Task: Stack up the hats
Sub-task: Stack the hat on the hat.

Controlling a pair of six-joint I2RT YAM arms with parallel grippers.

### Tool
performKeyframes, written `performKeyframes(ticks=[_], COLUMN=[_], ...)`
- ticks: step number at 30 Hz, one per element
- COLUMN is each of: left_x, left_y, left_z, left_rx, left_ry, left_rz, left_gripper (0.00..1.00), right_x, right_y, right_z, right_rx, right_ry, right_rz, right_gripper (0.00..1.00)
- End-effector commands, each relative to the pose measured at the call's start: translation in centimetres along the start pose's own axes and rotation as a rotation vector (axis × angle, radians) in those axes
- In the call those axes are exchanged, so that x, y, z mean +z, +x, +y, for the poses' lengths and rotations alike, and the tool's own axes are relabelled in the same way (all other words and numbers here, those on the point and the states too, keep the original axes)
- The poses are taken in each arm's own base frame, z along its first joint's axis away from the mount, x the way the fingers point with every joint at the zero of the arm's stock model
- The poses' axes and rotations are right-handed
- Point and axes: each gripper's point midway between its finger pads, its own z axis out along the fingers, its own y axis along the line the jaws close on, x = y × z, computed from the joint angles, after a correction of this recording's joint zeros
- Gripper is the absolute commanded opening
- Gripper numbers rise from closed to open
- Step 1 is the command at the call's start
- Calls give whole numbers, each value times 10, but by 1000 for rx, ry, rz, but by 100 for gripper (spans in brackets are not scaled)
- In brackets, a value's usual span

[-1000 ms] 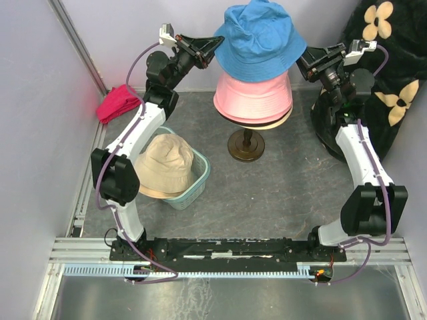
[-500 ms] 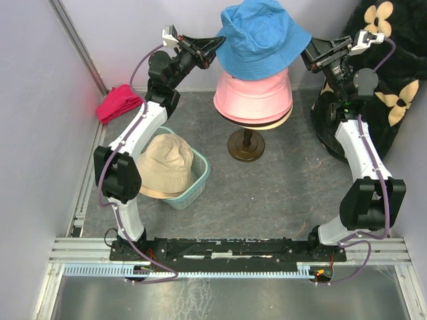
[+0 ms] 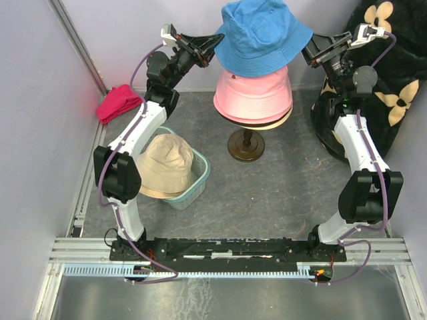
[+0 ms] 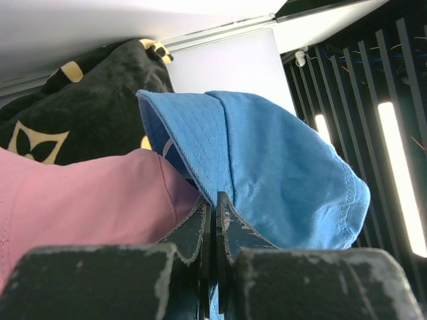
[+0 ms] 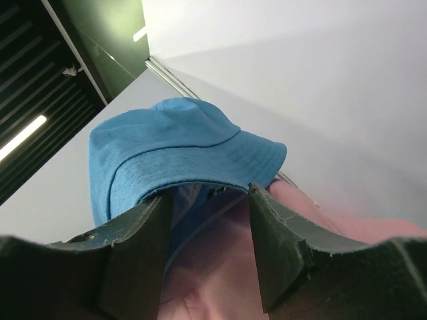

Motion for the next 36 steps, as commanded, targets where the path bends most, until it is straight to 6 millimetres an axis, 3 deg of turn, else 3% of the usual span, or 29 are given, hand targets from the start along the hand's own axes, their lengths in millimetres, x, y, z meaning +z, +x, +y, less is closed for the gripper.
performKeyframes(ticks=[1, 11, 21, 29, 36], left_x=[-4, -3, -9, -15, -23], left_y=[6, 7, 2, -1, -1], left_z=[-32, -21, -15, -16, -19], left_rx=[-8, -40, -47, -47, -66], left_ry=[90, 91, 71, 69, 78], left_rz=[35, 67, 62, 58, 58], left_gripper=[3, 3, 3, 3, 3], right_x=[6, 19, 23, 31, 24], right_y=[-3, 10, 25, 25, 38], right_z=[26, -3, -54, -74, -90], right_rx=[-101, -166, -120, -160, -174], right_ry=[-64, -15, 88, 160, 221], right_rz=[19, 51, 48, 52, 75], right_gripper=[56, 52, 53, 53, 53])
